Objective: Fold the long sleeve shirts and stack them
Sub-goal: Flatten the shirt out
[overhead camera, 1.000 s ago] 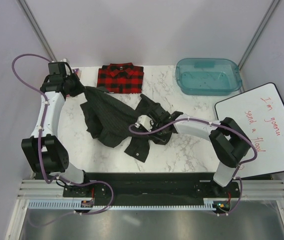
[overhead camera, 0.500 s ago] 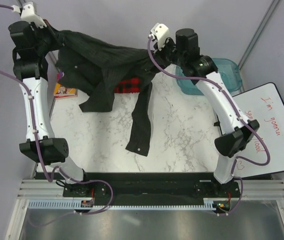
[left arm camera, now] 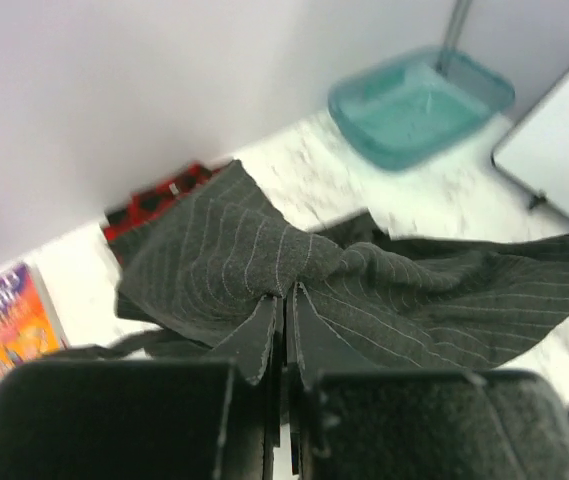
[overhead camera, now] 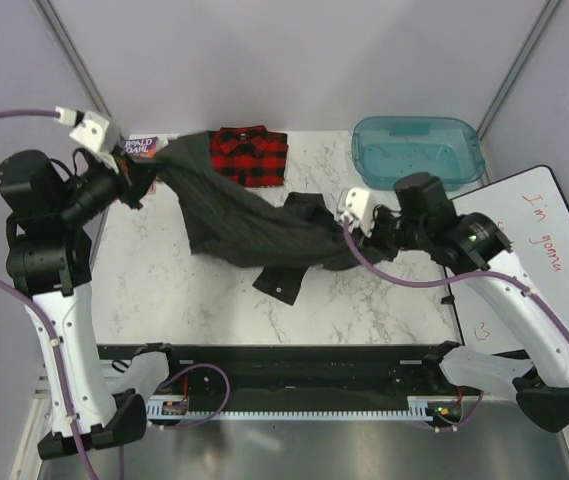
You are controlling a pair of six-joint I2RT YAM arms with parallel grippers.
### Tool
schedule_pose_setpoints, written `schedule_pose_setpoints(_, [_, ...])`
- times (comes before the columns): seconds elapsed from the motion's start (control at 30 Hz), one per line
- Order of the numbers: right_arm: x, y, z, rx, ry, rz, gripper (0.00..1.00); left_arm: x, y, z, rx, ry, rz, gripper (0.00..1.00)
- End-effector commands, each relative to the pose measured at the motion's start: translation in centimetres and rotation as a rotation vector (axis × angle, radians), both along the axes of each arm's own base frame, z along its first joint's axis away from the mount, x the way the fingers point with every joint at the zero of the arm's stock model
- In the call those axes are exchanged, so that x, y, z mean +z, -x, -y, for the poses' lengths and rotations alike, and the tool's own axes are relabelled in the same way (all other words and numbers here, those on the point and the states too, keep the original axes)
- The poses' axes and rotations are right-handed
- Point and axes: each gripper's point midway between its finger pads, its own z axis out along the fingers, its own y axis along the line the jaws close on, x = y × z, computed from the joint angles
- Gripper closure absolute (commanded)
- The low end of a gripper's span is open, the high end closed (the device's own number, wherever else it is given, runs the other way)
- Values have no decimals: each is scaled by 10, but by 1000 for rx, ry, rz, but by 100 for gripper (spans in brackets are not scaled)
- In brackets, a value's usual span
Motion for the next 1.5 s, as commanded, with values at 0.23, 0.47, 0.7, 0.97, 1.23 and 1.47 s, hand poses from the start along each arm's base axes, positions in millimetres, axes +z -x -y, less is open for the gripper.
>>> schedule_pose_setpoints(0.23, [-122, 39, 17, 209, 342, -353, 27, -285, 106, -28, -301, -556, -579, 64])
schedule_pose_setpoints(0.47, [-150, -41, -8, -83, 219, -545, 34, -295, 73, -27, -279, -448, -655, 35])
schedule_pose_setpoints(0.7, [-167, -160, -51, -371, 67, -513, 35, -290, -33, -48, -128, -354, -670, 28])
schedule_pose_setpoints(0.97, [-226, -199, -61, -432, 78, -584, 32, -326, -101, -74, -19, -464, -810, 23])
schedule_pose_setpoints(1.23, [-208, -230, -33, -526, 37, -502, 100, -399, -88, -79, 1, -533, -967, 26])
schedule_pose_setpoints(1.47, [-92, -256, -2, -551, -68, -224, 100, -429, -37, -118, 93, -631, -1078, 75])
